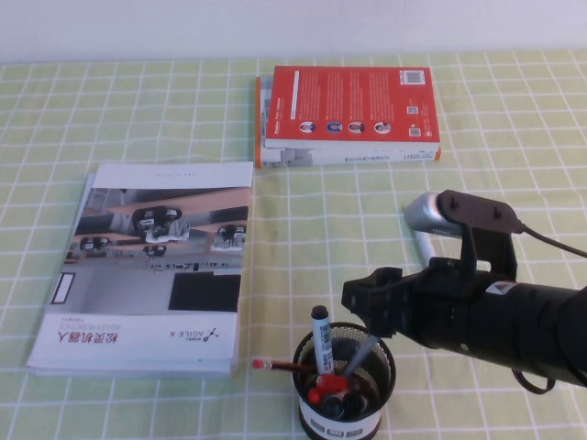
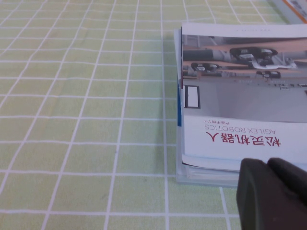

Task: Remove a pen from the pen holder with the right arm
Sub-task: 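Take a marker out of the pen holder and lay it on the table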

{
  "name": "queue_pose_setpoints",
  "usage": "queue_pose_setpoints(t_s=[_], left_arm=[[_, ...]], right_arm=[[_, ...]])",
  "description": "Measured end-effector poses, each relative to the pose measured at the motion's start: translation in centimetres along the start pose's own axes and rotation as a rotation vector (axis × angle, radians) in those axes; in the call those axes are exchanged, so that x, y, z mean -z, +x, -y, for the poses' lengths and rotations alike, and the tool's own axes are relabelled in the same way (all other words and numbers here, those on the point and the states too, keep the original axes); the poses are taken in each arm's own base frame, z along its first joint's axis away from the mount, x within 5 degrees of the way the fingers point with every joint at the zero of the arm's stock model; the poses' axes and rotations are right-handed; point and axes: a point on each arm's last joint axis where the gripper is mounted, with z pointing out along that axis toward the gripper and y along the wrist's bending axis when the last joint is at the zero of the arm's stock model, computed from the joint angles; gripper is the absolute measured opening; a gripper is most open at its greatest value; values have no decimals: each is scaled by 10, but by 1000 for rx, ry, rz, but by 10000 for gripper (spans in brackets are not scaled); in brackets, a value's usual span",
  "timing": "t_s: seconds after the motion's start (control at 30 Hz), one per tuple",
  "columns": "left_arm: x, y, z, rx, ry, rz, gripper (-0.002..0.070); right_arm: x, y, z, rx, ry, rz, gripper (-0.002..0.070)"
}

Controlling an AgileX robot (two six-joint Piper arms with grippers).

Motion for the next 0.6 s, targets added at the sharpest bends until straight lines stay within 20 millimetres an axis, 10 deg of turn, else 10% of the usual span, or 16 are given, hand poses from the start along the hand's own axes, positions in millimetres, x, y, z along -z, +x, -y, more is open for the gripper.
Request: queue_pose_setpoints(t_s=[0.6], left_arm=[[0,0,0,0,0,0,-5]], right_arm=[[30,15,9,-102,-36,-11,349]])
